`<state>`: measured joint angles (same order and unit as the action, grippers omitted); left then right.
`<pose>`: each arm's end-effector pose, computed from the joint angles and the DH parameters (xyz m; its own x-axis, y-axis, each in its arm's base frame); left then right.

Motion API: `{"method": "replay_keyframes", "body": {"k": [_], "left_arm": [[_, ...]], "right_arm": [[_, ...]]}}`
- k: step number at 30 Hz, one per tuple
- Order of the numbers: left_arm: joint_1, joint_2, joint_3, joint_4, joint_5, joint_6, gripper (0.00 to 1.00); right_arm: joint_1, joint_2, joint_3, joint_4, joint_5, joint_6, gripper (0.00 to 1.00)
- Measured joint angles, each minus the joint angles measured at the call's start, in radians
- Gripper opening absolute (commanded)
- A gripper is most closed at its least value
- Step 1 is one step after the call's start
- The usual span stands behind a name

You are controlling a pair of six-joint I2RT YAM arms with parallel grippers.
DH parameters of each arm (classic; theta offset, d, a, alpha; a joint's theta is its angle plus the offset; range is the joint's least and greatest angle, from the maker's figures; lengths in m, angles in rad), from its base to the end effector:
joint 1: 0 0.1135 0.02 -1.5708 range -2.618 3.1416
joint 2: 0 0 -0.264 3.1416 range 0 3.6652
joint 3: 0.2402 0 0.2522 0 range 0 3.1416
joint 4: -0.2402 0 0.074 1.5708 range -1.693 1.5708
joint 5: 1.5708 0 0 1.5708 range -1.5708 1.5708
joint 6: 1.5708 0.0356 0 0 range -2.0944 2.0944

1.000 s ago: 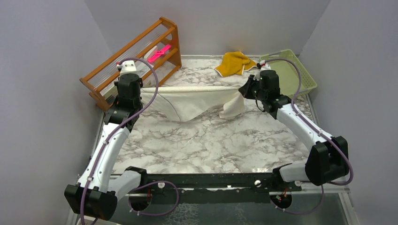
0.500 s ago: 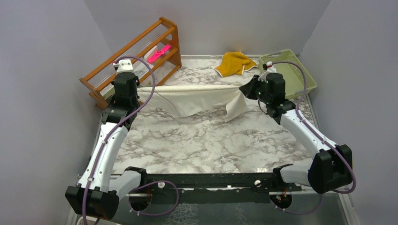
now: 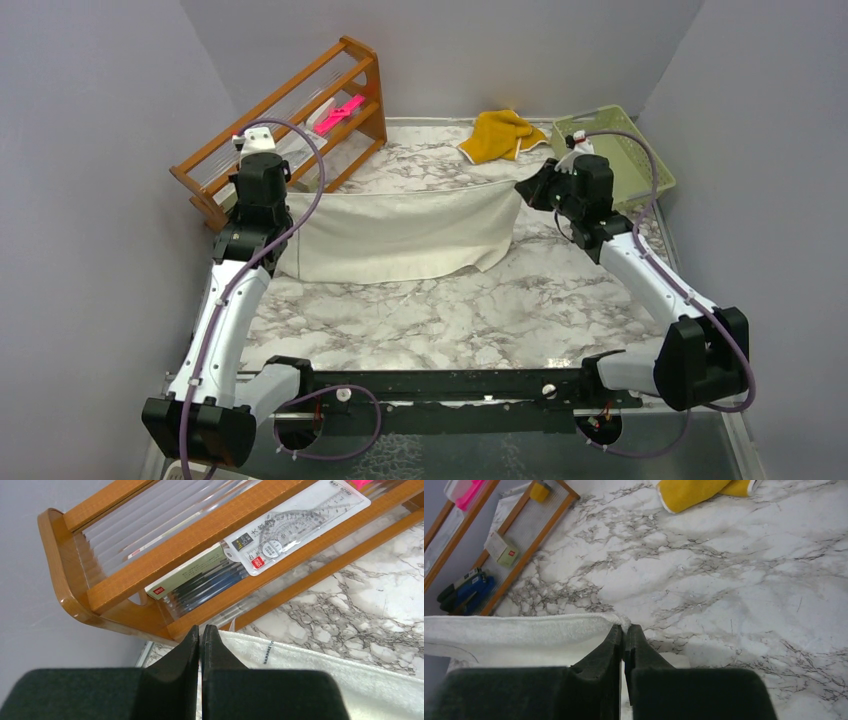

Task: Roll the towels
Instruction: Flatten out the towel at the center of the board.

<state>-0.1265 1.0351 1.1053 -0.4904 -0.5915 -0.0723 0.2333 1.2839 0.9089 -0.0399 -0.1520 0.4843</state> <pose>0.2207 -0.0081 0.3753 -0.3747 -0.0128 -0.9271 -0.4285 0.8891 0.1609 0.2859 0.0735 0.2888 -0.5162 0.3504 -0.7815 -0.1390 0.8661 0.4801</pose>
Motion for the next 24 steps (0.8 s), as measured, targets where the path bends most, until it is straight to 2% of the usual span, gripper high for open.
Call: {"method": "replay_keyframes", "body": {"k": [5,11,18,24], "left_arm": [[0.001,-0.002,0.001,0.002,0.009,0.000,0.00],[0.001,-0.063,0.000,0.039,0.127,0.005,0.00],[0.001,-0.281,0.004,0.107,0.274,-0.015,0.00],[0.001,-0.451,0.014,0.092,0.403,-0.077,0.00]], "right_arm": [[0.000,-0.002,-0.002,0.004,-0.003,0.000,0.01],[0.000,-0.043,0.087,-0.052,0.029,-0.027,0.01],[0.000,-0.274,0.203,-0.117,0.111,-0.077,0.01],[0.000,-0.470,0.210,-0.165,0.137,-0.089,0.01]]}}
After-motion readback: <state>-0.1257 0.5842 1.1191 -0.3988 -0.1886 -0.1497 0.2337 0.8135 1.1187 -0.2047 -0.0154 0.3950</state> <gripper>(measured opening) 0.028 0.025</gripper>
